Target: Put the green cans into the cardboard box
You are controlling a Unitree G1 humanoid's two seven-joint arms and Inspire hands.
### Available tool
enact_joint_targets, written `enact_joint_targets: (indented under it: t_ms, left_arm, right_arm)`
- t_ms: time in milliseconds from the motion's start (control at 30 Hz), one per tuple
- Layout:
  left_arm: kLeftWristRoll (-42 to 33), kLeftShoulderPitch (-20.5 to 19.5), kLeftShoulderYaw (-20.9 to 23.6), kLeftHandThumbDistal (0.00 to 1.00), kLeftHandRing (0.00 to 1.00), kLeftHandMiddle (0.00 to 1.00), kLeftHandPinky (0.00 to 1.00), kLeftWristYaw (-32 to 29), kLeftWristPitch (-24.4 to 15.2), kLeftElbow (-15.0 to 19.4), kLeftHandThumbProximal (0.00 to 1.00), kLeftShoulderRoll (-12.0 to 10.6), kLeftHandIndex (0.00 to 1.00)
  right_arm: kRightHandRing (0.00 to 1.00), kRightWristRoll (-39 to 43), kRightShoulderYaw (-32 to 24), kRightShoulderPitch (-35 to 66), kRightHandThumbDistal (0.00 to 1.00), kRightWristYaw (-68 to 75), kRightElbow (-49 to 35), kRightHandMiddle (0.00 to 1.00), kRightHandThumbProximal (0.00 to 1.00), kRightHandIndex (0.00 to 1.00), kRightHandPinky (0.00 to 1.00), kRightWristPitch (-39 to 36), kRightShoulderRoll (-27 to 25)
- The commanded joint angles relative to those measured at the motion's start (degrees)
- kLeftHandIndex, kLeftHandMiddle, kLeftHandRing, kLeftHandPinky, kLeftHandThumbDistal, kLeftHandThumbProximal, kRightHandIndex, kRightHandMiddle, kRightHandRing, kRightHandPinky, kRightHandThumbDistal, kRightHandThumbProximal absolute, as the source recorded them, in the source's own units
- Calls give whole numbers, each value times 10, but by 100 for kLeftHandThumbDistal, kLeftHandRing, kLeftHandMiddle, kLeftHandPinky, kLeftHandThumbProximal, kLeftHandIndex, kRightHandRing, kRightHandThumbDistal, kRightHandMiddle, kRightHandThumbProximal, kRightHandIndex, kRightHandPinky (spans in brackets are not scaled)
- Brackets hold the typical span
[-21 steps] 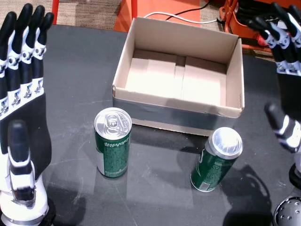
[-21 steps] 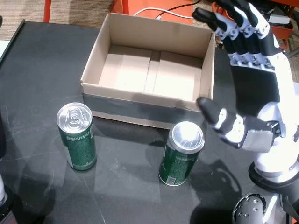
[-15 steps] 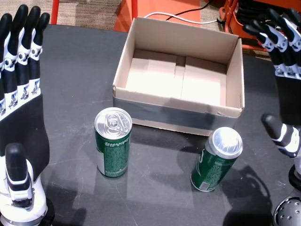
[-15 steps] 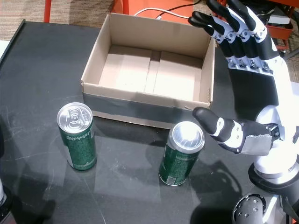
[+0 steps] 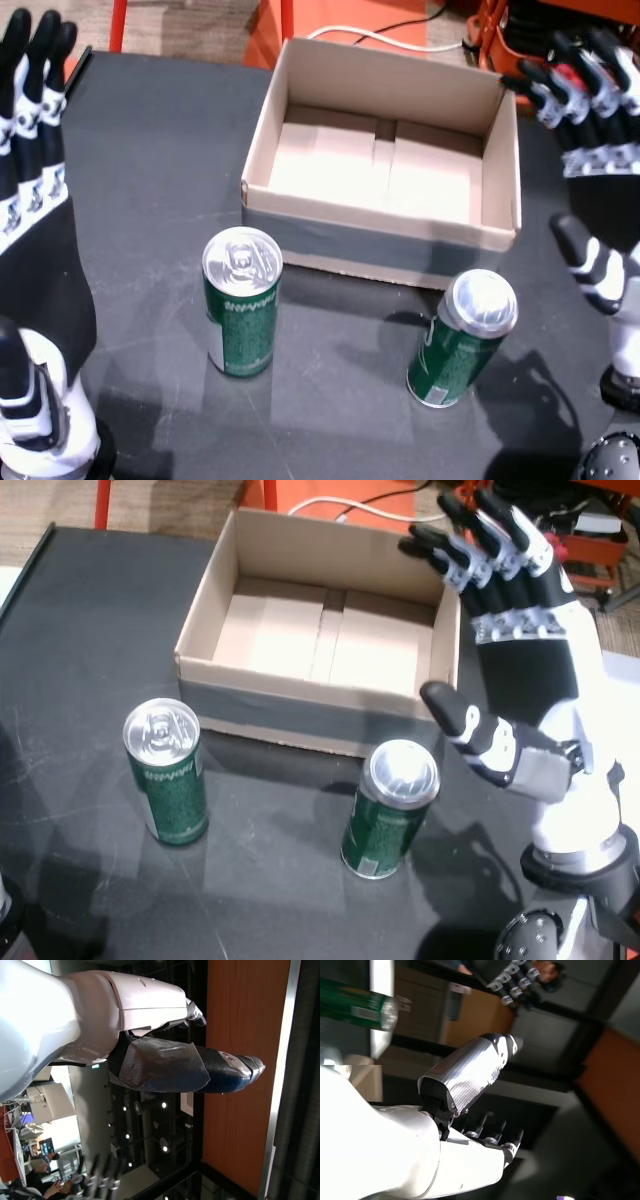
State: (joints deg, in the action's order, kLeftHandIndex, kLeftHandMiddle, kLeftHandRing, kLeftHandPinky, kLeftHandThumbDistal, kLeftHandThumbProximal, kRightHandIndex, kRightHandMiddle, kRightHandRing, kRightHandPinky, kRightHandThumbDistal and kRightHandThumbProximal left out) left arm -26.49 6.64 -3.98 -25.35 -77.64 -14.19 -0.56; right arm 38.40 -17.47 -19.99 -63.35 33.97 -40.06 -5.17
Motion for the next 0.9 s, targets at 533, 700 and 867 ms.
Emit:
enact_joint_targets:
  t_ms: [533, 700, 867]
  left_arm:
    - [37, -16, -8, 71, 100, 100, 100, 41, 4, 12, 95, 5, 100]
    - [40, -13, -11, 71, 100, 100, 100, 48, 2, 5, 93, 7, 100]
    - [38, -16, -15, 75, 100, 100, 100, 53, 10, 12, 91, 13, 100]
  right_arm:
    - [83, -79, 15, 7, 100, 27, 29, 80, 59, 87, 90, -6, -31]
    - [83, -126, 28, 4, 100, 40, 53, 81, 71, 86, 91, -38, -43]
    - [87, -163, 52, -3, 100, 41, 76, 84, 70, 88, 94, -40, -63]
